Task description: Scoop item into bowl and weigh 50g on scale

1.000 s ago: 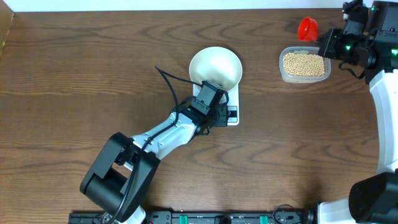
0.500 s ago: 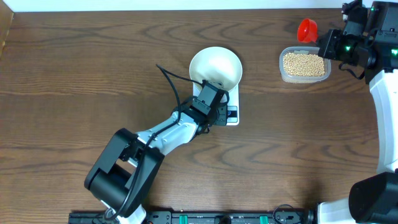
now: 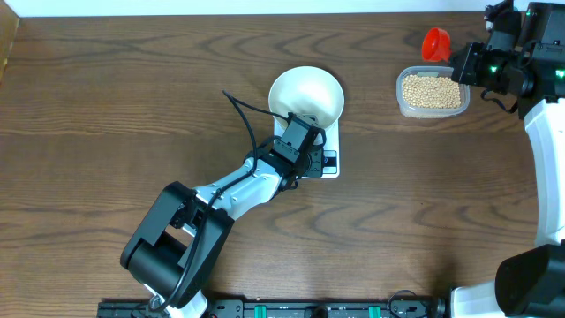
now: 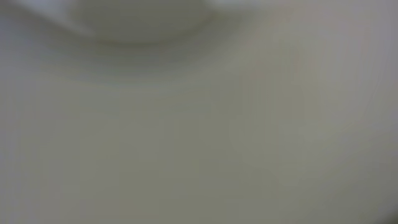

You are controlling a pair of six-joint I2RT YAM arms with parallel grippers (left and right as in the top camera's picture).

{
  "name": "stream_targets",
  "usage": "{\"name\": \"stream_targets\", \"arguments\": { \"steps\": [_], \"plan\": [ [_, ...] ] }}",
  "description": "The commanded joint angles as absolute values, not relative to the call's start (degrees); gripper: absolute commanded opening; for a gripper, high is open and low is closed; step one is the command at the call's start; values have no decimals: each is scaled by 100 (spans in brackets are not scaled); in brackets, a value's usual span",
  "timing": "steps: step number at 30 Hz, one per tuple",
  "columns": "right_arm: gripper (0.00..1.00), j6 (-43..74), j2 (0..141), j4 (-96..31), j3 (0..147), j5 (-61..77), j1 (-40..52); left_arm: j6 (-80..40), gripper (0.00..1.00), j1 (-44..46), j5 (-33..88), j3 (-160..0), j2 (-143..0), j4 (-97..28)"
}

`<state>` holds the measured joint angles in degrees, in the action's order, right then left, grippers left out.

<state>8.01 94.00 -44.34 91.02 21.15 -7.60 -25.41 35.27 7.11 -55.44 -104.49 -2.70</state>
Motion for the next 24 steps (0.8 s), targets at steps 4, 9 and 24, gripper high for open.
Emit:
{"name": "stream_targets", "arguments": {
  "steps": [4, 9, 24],
  "plan": [
    [1, 698, 9290, -4447, 9181, 2110, -805, -2445, 7, 3522, 543, -5498, -10687, -508],
    [1, 690, 9290, -4460, 9181, 2110, -805, -2451, 7, 3522, 360, -5498, -10687, -650],
    [1, 672, 9290, -4464, 9181, 2112, -805, -2447, 7, 3527, 259, -5496, -10711, -705]
  ]
}}
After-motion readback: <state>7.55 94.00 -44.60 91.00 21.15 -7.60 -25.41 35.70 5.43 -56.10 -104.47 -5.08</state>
